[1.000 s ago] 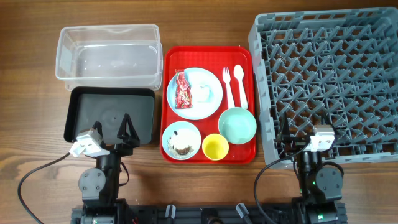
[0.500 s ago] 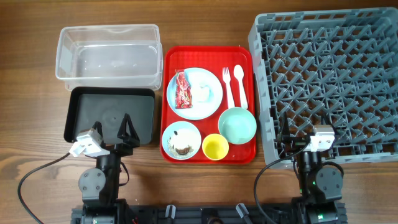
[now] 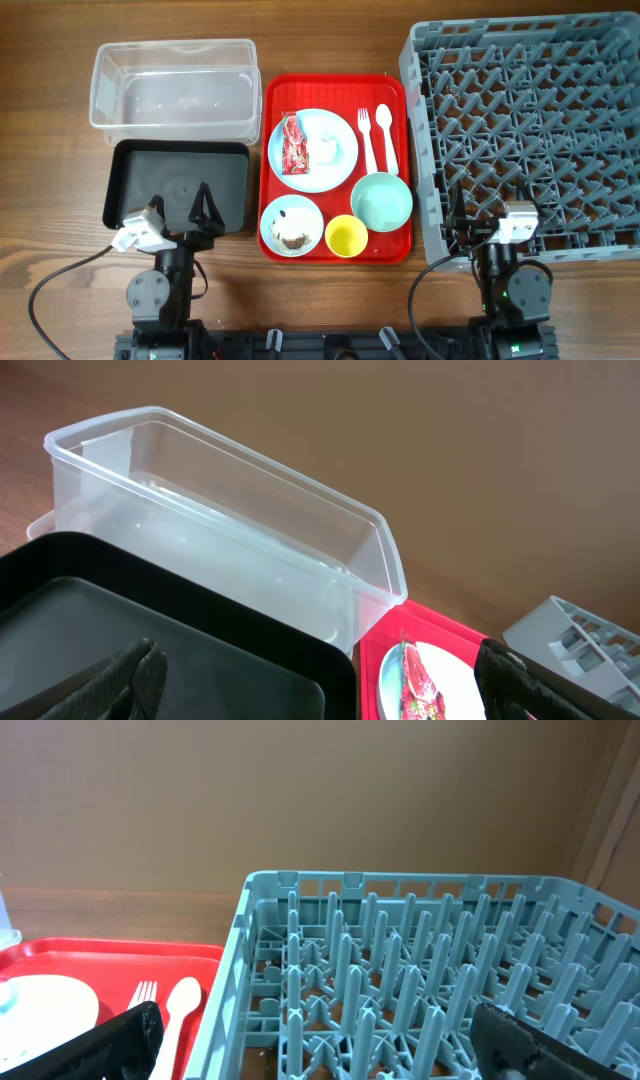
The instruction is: Sort waste into correct bins and load items into the dishwasher rack
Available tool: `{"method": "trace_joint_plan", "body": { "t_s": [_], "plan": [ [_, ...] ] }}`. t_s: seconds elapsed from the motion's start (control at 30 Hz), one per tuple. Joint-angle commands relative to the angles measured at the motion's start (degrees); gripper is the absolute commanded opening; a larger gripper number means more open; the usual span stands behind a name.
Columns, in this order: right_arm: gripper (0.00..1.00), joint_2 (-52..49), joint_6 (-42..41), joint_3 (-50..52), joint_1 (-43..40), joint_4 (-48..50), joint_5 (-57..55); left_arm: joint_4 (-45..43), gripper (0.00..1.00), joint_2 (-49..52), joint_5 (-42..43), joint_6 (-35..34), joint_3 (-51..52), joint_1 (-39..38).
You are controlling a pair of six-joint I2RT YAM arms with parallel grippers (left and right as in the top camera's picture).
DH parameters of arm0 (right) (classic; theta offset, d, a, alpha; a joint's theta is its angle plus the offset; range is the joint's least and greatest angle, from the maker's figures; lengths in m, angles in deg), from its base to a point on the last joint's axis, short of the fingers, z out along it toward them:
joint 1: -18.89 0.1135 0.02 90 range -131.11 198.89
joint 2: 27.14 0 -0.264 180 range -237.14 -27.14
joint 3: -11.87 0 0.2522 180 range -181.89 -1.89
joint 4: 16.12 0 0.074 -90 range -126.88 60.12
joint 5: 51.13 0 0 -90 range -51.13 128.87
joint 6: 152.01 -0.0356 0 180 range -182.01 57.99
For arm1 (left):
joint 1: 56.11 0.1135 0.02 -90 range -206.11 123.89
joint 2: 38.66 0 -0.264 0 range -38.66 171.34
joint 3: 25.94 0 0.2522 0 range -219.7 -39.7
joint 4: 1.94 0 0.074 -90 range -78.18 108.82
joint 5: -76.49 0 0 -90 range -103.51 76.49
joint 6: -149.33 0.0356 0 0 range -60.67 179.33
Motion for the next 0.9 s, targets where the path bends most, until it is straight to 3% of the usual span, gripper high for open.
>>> {"method": "trace_joint_plan", "body": {
  "t_s": [0.0, 0.23, 0.33, 0.47, 0.67, 0.87],
  "plan": [
    [1.0, 0.1, 0.1, 0.1, -0.2, 0.0, 7.3, -0.2, 1.0, -0.4, 3.6, 0.2, 0.4, 0.3],
    [1.0, 0.1, -3.1, 0.0, -0.2, 2.0, 24.5, -4.8, 1.0, -0.4, 13.7, 0.2, 0.3, 0.3],
    [1.0, 0.1, -7.0, -2.3, -0.2, 2.7, 24.4, -9.2, 1.0, -0.4, 17.1, 0.2, -1.5, 0.3],
    [1.0, -0.2, -7.4, -8.3, -0.2, 1.0, 24.4, -8.2, 1.0, 0.7, 18.1, 0.1, -7.6, 0.3],
    [1.0, -8.7, -7.6, -25.8, -0.2, -15.2, 23.7, 6.4, 1.0, 13.5, 20.9, 0.4, -25.0, 0.3],
    [1.0, -27.8, -7.2, -44.6, -0.2, -32.5, 24.2, 25.6, 1.0, 33.9, 22.8, 0.5, -47.3, 0.2]
  ]
}}
